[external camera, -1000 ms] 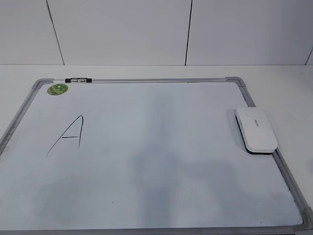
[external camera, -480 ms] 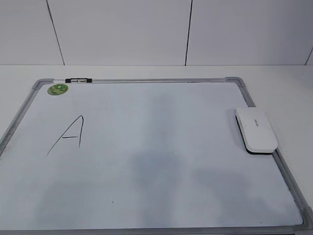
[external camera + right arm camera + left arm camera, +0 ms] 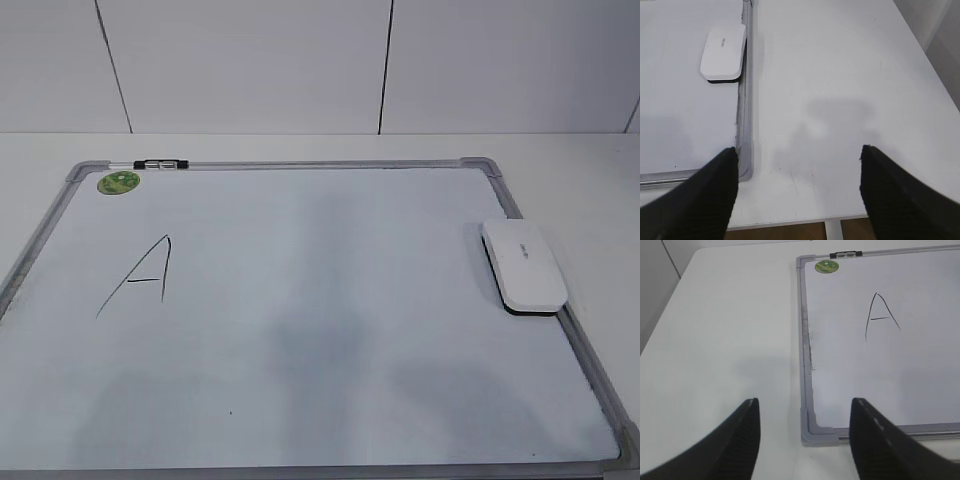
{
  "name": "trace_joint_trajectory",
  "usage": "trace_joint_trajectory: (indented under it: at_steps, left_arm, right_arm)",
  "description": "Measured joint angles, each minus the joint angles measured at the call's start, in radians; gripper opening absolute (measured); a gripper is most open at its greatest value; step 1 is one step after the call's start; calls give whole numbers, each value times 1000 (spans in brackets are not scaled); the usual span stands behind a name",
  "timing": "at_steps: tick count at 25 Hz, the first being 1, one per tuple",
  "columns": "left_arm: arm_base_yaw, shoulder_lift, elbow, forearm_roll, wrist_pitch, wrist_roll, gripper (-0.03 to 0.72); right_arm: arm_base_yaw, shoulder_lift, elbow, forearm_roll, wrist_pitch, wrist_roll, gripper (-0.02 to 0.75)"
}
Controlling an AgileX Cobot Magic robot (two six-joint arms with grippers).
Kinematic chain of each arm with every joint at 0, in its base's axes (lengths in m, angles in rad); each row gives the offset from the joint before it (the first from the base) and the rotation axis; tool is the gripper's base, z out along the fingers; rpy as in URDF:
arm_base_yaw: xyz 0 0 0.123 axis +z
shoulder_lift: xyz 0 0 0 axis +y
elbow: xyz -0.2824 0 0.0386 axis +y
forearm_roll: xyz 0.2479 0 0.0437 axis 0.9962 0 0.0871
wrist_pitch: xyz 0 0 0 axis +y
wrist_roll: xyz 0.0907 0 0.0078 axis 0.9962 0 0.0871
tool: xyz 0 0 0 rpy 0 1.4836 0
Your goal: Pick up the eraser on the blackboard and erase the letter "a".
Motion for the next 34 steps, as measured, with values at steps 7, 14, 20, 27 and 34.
trace_joint_trajectory:
  at_steps: [7,14,20,27,34]
  left_arm:
    - [0,0,0,0,0,0,362]
    - [0,0,0,0,0,0,358]
    - [0,0,0,0,0,0,358]
    - [0,0,0,0,0,0,358]
    - [0,0,0,0,0,0,326]
  right_arm:
    - [0,0,0,0,0,0,589]
    - [-1,0,0,-2,0,0,589]
    - [-1,0,0,-4,0,0,589]
    - [-1,0,0,-4,0,0,589]
    - [-1,0,0,-4,0,0,589]
